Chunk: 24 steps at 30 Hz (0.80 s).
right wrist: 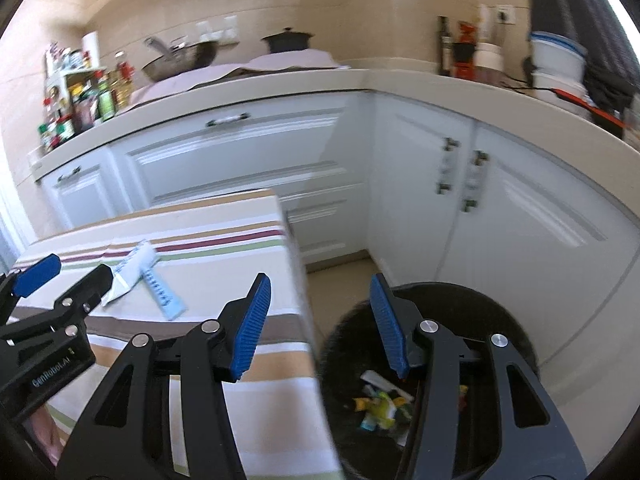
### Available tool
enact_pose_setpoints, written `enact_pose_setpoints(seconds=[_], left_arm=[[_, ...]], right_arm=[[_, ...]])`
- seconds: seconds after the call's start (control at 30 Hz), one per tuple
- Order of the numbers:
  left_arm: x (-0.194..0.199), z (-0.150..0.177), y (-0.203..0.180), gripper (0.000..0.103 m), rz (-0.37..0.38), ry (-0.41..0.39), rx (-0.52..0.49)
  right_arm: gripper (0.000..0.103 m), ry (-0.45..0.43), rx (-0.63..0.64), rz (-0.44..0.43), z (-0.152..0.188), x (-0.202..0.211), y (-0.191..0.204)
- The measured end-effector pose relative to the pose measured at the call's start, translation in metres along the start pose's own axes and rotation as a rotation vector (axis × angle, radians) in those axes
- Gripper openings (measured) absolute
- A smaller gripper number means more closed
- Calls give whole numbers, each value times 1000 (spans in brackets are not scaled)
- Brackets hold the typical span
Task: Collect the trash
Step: 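Move both open tools back over the table toward the two tubes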
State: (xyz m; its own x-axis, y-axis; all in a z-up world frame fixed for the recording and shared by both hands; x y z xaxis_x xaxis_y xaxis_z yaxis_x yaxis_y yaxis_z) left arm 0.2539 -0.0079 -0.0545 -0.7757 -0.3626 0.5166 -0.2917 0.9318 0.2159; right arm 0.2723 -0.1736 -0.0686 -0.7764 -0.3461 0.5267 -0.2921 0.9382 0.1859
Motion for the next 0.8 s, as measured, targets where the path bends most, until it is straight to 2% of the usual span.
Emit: enact_pose_setpoints(seconds=[0.27, 0.8], left_arm=[[-22, 11, 61, 77, -102, 40, 41], [-49, 36, 144, 78, -207, 118, 104]], right_arm=[[50, 62, 60, -76, 3, -37, 49], [50, 213, 132, -182, 16, -99, 113]])
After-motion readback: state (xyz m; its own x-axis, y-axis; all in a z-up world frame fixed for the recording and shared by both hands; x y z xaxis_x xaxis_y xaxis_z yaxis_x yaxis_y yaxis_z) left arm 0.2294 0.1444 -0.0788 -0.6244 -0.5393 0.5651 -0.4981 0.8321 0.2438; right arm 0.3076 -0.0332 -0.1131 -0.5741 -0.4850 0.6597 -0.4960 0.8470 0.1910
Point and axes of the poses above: each gripper's, at about its wrist camera, not at the fingertips, and x roughly against the way its jaws point, y to its left, z to its underside, the point moved 6 cm from there along -x, roughly the way its jaws point, and after that the axes turned 15 degrees about -z, right-handed, at the moved point
